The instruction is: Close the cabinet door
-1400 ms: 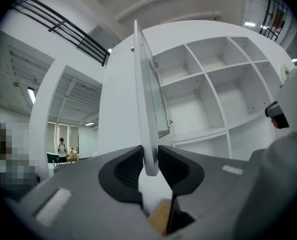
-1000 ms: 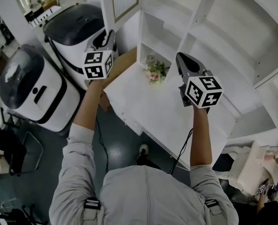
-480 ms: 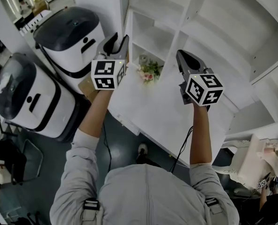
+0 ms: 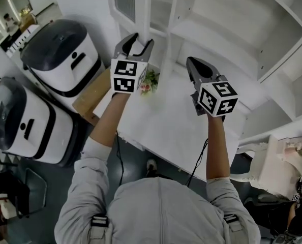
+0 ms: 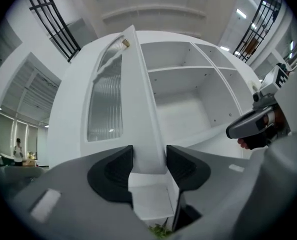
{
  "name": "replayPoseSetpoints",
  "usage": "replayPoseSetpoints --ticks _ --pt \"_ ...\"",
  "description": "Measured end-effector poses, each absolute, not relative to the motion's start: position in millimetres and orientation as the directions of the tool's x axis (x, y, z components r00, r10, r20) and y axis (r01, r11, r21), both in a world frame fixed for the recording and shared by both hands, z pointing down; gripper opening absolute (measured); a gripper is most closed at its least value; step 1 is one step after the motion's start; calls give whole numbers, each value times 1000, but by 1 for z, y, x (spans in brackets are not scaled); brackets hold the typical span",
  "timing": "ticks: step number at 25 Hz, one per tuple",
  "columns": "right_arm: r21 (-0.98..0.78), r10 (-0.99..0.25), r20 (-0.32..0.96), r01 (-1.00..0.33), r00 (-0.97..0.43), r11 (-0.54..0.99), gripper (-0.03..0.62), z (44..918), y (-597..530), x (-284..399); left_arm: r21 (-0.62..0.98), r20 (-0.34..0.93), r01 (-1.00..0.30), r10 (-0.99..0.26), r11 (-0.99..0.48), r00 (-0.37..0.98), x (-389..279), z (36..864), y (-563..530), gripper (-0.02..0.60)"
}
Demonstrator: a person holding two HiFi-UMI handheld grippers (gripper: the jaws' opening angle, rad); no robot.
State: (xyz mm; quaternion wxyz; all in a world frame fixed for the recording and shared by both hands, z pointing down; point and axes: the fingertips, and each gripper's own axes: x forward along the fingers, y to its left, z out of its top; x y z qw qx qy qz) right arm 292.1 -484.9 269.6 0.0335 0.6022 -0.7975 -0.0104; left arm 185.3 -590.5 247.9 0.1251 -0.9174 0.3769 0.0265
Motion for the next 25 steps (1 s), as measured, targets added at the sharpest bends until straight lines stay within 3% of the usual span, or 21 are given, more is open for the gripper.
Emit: replayPoseSetpoints --ticks 25 --pt "32 -960 55 -960 -276 278 2 291 -512 338 -193 -165 -629 -607 -753 777 264 243 -633 196"
